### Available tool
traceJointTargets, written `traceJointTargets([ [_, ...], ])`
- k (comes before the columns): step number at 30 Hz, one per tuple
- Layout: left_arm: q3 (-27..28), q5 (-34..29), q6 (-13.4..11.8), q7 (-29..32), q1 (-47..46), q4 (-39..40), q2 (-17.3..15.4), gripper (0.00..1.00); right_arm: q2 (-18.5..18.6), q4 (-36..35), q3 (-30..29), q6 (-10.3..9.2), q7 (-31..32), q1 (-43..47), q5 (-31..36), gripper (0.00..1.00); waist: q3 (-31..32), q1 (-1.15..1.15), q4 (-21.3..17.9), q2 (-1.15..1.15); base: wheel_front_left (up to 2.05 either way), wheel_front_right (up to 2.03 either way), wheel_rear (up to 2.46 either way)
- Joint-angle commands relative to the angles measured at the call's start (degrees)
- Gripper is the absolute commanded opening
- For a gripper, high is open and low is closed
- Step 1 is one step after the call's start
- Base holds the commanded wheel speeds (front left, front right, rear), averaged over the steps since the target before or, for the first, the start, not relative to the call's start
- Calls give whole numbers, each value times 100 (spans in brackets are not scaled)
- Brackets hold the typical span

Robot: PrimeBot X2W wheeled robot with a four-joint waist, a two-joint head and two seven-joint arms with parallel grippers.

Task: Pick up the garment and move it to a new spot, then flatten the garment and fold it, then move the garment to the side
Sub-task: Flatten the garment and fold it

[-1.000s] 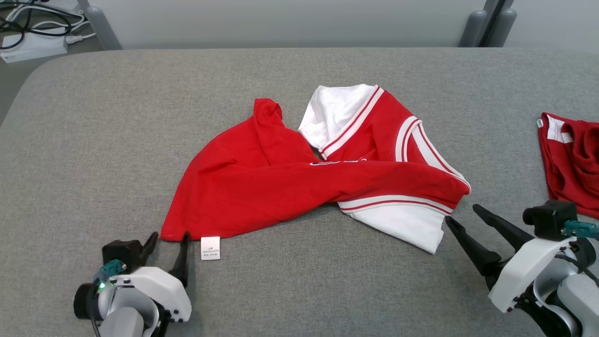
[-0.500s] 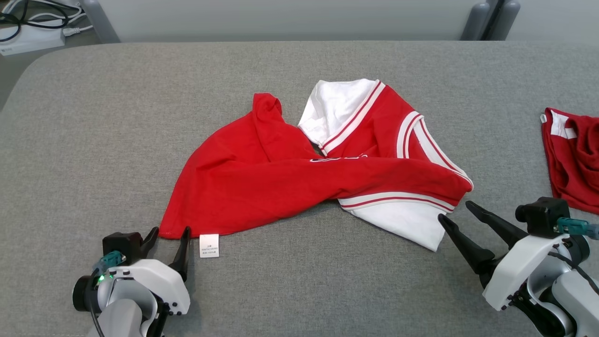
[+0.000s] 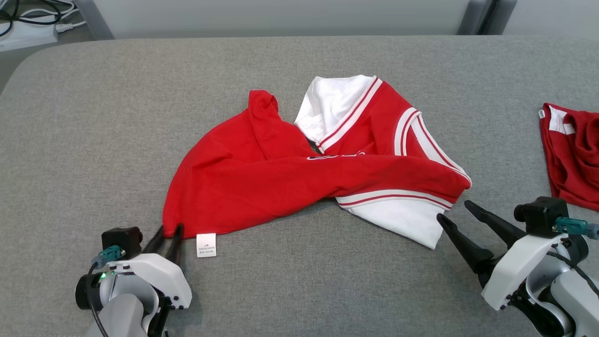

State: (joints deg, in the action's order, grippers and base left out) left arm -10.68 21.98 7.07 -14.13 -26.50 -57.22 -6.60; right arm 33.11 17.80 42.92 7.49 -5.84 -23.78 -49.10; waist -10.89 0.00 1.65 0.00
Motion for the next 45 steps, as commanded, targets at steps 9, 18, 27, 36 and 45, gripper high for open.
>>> traceJointTargets([
  [9,76,249,41,-75,-226,381,-227,0,157,-199,-28,0,-14,126,-29,100,-22,0,73,0,0,0,0],
  [18,85,132,7,-85,-79,1032,-155,0,427,-774,36,0,5,736,-447,100,-35,0,-32,0,0,0,0],
  [27,41,82,3,-86,-10,1165,-61,0,135,-455,78,0,35,804,-472,100,-222,0,-88,0,0,0,0],
  [36,23,84,12,-86,-49,1243,-10,0,-28,53,219,0,-46,447,-213,100,-430,0,58,0,0,0,0],
  [45,101,225,25,-86,13,1252,28,0,163,441,425,0,24,72,640,100,-443,0,91,0,0,0,0],
])
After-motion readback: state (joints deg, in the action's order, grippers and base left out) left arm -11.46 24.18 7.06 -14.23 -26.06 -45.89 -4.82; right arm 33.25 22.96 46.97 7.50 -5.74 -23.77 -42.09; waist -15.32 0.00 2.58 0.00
